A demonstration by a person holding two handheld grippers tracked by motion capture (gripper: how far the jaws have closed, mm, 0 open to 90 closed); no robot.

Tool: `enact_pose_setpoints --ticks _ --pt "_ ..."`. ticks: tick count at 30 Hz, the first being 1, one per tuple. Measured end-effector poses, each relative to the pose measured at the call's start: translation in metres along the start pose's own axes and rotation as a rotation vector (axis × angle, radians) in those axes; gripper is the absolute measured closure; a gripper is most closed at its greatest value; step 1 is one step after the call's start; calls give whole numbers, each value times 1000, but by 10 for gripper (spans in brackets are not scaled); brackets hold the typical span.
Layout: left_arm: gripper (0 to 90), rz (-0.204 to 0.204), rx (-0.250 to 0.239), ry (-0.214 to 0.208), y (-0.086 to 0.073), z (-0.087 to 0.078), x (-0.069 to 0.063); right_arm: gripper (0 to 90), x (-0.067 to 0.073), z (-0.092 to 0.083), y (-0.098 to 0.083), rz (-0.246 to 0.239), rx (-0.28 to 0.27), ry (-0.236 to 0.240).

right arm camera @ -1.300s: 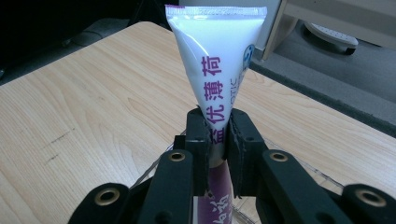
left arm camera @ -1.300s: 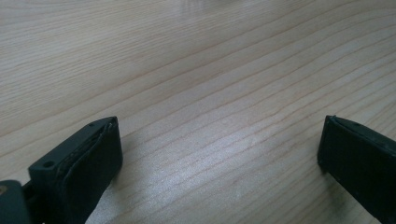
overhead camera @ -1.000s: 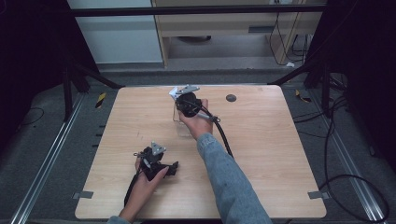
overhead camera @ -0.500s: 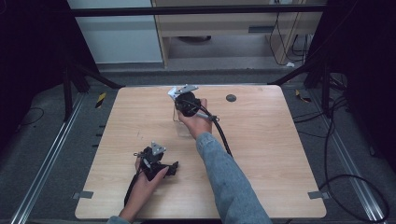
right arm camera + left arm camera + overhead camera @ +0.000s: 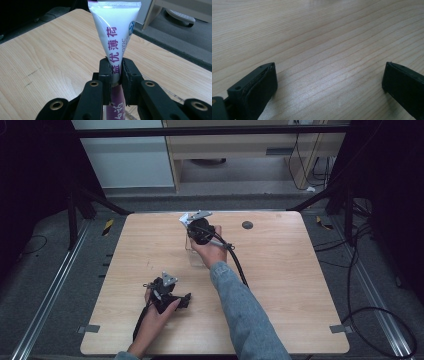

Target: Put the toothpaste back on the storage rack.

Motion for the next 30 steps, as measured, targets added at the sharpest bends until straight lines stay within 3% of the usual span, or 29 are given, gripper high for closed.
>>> enact_pose_setpoints --ticks 14,30 --pt "0 0 0 0 0 0 0 784 -1 -1 0 5 -2 1" --pt "0 1 0 -1 0 0 0 708 1 -12 2 9 -14 15"
Point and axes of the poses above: each handheld gripper's, and its own axes: z roughly forward along the jaws, y roughly out of its top, x roughly to its left, the point moved 1 cm from there along z, roughly forward along the jaws, and after that the axes turned 2 degrees about z, right-handed, at the moved point
